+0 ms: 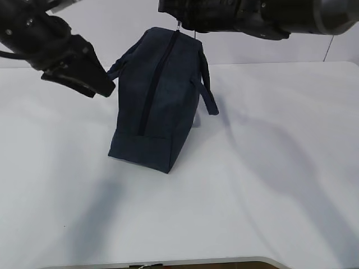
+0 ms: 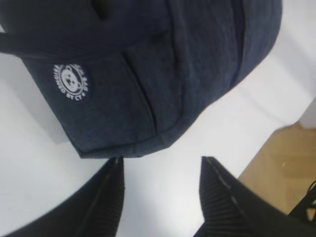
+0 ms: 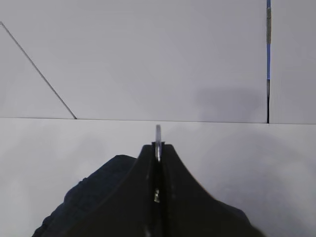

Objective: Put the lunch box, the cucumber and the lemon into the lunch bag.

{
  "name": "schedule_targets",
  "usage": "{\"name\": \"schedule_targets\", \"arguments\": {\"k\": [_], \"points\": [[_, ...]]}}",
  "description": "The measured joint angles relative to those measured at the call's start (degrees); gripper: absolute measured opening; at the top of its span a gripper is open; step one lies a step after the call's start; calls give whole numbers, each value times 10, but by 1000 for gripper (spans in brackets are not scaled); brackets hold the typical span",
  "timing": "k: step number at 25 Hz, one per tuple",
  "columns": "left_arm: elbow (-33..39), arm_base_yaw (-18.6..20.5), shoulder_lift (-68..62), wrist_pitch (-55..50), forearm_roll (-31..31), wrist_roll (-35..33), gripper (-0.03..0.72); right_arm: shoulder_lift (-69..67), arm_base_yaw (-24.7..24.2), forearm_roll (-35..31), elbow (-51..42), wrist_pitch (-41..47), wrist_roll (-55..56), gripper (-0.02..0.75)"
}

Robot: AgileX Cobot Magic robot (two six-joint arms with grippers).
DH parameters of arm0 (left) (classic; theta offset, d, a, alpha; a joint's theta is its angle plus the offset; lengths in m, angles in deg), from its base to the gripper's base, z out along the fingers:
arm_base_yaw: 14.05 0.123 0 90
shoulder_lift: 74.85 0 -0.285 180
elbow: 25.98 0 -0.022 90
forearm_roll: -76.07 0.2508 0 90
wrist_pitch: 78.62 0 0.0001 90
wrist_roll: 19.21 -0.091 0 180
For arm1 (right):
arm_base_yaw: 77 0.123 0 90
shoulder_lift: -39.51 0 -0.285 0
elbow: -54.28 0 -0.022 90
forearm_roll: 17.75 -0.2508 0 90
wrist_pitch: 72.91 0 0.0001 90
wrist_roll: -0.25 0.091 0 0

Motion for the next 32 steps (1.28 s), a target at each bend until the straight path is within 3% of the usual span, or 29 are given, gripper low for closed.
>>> {"name": "schedule_targets", "arguments": {"k": [4, 16, 32], "points": [[-31, 10, 6, -6, -24, 14, 370, 0, 0, 0, 0, -5, 2, 5], [-193, 12, -82, -44, -19, 27, 372, 0, 0, 1, 0, -15, 10, 5], [-314, 12, -197, -67, -46, 28, 373, 0, 0, 6, 0, -16, 12, 5]]}}
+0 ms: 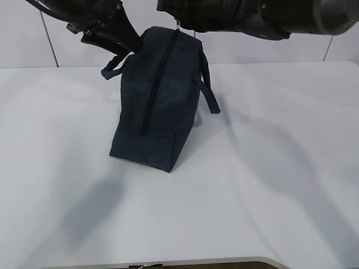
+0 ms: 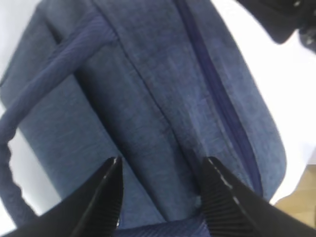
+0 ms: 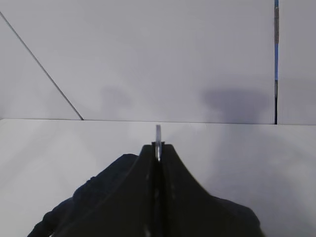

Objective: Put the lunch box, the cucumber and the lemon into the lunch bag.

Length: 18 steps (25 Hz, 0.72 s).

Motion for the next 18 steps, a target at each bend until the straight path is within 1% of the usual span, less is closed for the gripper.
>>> {"name": "schedule_targets", "arguments": {"k": [11, 18], "points": [[-23, 0, -2, -11, -22, 7, 374, 0, 0, 7, 0, 0, 0, 5], [-28, 0, -13, -11, -24, 17, 405, 0, 0, 13, 0, -2, 0, 5]]}}
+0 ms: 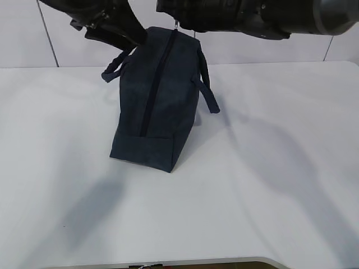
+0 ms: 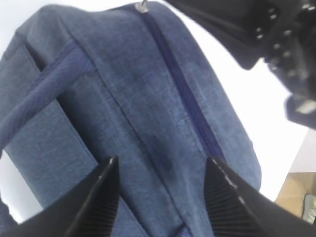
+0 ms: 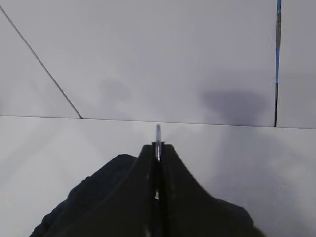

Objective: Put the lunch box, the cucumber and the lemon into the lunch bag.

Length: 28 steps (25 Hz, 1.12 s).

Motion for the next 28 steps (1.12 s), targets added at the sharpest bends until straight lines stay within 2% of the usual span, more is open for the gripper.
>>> {"name": "schedule_targets", "arguments": {"k": [10, 12, 16, 18, 25, 28], "points": [[0, 0, -41, 0, -27, 0, 398, 0, 0, 5, 0, 0, 1, 5], [0, 0, -40, 0, -28, 0, 340, 0, 0, 5, 0, 0, 1, 5], [0, 0, -40, 0, -27, 0, 65, 0, 0, 6, 0, 0, 1, 5], [0, 0, -40, 0, -25, 0, 8, 0, 0, 11, 0, -6, 1, 5], [2, -1, -19, 0, 10, 43, -12, 0, -1, 20, 0, -14, 1, 5], [26, -10, -4, 4, 14, 51, -13, 0, -1, 38, 0, -12, 1, 5]]}}
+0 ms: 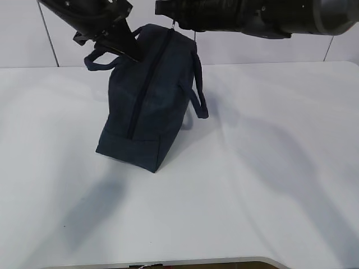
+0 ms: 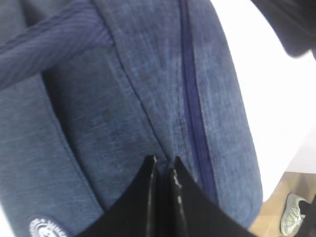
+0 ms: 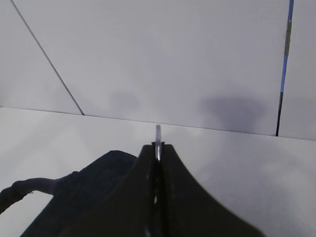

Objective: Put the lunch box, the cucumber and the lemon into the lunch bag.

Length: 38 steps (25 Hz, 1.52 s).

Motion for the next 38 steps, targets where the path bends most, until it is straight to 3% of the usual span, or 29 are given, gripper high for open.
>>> {"name": "schedule_targets", "arguments": {"k": [8, 22, 38], "points": [[54, -24, 37, 22, 15, 4, -14, -2, 0, 50, 0, 0, 0, 5], [125, -24, 80, 31, 19, 25, -15, -25, 2, 56, 16, -35, 64, 5], [134, -24, 81, 40, 23, 15, -15, -101, 2, 78, 97, -51, 102, 5]]}}
